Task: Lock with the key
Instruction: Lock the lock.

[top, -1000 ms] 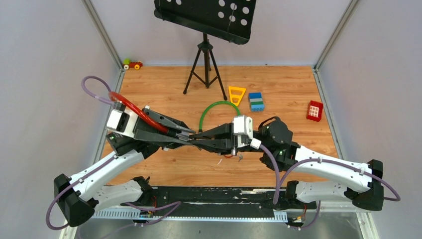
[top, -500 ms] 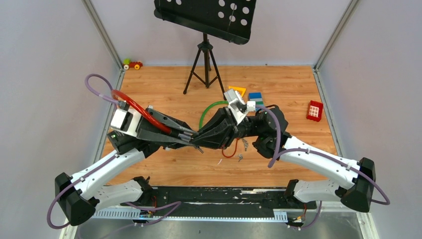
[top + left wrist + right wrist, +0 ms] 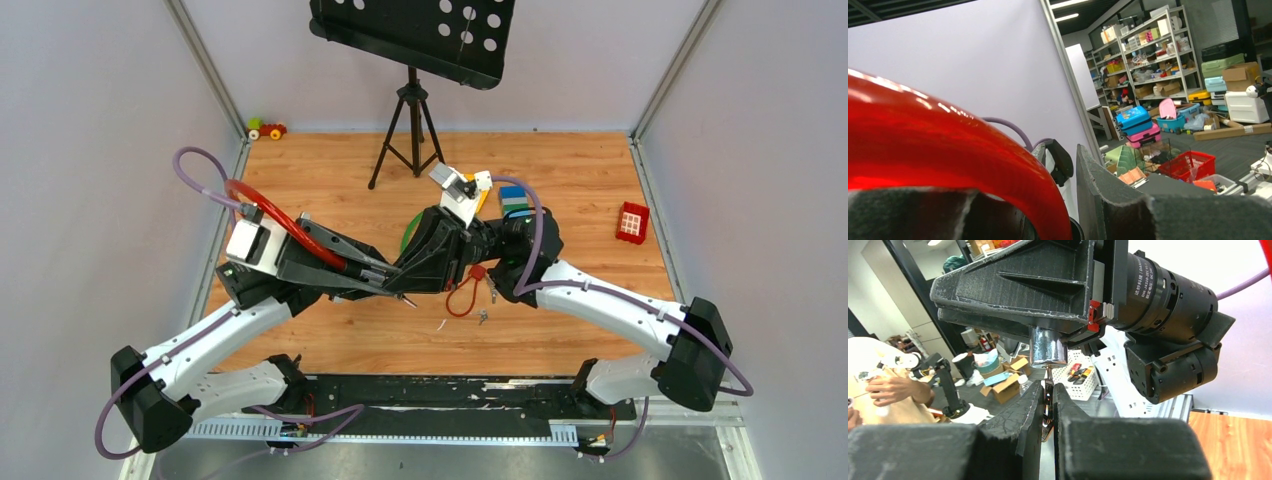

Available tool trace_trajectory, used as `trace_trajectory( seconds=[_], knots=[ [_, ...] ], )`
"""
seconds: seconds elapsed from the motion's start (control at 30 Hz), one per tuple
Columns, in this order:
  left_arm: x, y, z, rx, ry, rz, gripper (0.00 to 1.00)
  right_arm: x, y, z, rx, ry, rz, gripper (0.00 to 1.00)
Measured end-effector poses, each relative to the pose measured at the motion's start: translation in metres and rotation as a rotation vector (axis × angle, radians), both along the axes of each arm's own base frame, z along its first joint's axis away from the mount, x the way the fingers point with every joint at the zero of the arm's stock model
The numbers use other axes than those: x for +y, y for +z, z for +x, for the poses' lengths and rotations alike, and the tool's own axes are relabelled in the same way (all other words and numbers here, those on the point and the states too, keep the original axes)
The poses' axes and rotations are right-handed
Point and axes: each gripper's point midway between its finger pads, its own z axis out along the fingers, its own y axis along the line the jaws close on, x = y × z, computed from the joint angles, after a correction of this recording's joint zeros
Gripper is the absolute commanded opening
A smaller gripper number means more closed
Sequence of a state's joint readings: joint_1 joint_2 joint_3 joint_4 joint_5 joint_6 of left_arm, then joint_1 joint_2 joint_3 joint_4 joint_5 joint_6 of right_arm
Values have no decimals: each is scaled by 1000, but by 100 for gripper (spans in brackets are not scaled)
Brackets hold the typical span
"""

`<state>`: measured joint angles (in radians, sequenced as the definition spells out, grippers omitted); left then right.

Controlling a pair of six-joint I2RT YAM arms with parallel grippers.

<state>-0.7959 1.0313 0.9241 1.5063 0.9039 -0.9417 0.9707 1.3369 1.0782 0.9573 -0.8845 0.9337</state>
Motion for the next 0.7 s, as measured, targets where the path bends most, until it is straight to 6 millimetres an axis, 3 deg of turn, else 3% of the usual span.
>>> trace_trajectory(
  seconds=[0.43,0.7],
  knots=[
    [-2,-2,1,-5,6,7,0,-2,-1,4,8,-13,-6,0],
    [-4,6,13,28,70,-24,0,-4,8,15,-227,-427,87,0]
  ],
)
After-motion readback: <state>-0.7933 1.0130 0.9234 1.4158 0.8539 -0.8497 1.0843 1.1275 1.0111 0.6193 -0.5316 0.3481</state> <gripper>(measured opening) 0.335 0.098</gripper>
